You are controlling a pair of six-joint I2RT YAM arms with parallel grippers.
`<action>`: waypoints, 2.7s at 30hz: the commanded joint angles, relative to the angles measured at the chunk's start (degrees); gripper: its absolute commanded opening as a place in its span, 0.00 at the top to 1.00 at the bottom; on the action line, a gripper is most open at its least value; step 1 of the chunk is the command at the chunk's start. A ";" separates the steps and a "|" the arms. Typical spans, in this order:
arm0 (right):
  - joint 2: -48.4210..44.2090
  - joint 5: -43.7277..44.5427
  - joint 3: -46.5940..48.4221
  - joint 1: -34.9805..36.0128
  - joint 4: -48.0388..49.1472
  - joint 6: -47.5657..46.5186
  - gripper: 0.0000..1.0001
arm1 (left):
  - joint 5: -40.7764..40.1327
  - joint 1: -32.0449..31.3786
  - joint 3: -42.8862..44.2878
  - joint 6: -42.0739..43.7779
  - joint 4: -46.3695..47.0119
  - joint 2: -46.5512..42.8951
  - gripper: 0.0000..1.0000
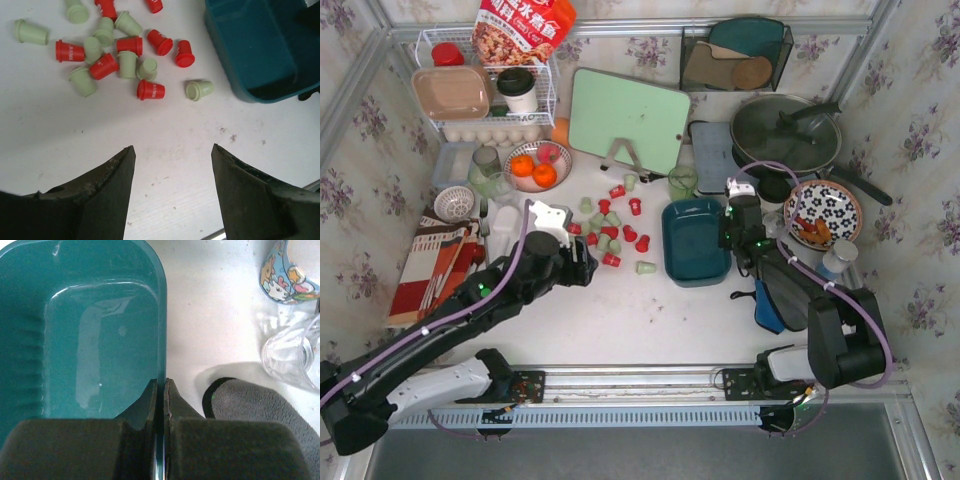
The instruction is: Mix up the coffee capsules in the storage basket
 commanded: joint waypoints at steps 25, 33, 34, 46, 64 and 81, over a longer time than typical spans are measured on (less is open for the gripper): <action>7.45 -0.41 2.43 -0.48 8.80 -0.48 0.82 | -1.65 0.06 -4.79 0.86 -2.06 -3.64 0.34; 4.16 1.49 3.65 -0.46 4.94 0.06 0.57 | -2.62 0.06 -5.31 0.07 -2.66 -3.16 0.34; 3.14 1.88 3.76 -0.40 4.51 0.05 0.55 | -2.67 0.06 -5.31 0.05 -2.68 -2.97 0.34; -21.25 8.88 -9.65 13.50 17.36 -3.90 0.36 | -10.79 0.80 -5.29 -2.08 -5.43 -0.13 0.19; -29.45 5.29 -22.14 23.82 33.06 -3.32 0.43 | 8.56 8.90 -0.59 -5.92 6.97 19.56 0.26; -29.77 2.90 -22.07 23.87 32.99 -1.98 0.42 | -0.26 4.63 10.50 -1.38 6.89 39.93 0.26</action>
